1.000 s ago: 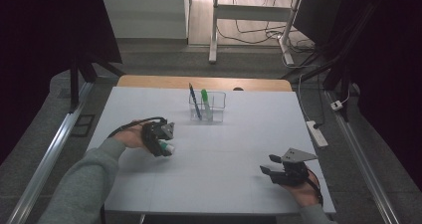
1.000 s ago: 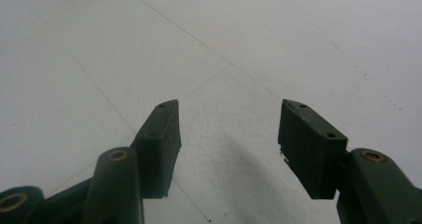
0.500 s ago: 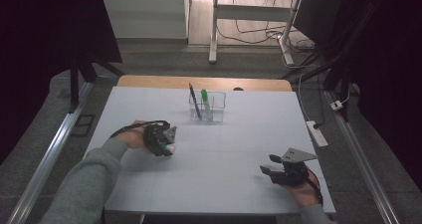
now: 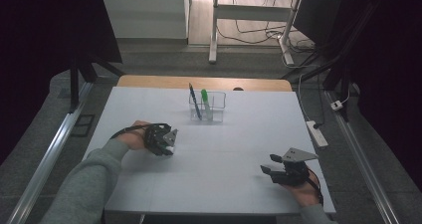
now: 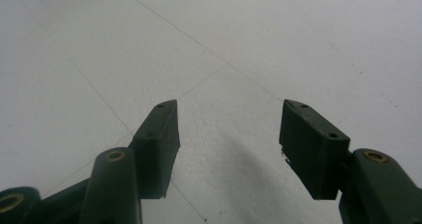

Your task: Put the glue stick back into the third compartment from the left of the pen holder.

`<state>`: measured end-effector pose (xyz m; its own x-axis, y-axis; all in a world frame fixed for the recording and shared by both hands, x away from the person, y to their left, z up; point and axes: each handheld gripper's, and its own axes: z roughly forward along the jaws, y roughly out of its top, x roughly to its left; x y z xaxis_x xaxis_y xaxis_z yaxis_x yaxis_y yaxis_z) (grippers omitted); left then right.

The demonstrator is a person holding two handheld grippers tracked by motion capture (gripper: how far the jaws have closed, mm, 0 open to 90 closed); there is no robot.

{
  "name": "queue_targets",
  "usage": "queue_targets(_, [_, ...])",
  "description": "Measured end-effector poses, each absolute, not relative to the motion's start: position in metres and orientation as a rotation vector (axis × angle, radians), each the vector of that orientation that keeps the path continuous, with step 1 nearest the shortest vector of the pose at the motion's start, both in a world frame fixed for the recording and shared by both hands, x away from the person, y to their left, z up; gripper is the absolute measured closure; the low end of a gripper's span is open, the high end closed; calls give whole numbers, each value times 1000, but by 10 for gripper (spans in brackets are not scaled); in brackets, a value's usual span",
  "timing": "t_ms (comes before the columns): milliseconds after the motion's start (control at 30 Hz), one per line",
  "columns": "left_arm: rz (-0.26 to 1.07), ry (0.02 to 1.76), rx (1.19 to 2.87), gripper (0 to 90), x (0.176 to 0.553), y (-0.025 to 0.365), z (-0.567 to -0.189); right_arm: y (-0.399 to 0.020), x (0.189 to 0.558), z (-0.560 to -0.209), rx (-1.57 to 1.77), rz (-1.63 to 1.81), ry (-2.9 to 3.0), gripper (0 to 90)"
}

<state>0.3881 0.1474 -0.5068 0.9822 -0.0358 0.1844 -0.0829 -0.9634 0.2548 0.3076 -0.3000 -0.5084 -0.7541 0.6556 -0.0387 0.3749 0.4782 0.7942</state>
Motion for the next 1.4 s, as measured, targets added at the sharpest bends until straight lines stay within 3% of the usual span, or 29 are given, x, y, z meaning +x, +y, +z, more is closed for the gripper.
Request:
queue_targets(733, [313,171,2776,642,386,160,-487,-300,307,-508,866,1162,2385,404])
queue_targets(1400, [349,385,2544,642,379,165,-454,-300,307,-507,867,1169,2379,403])
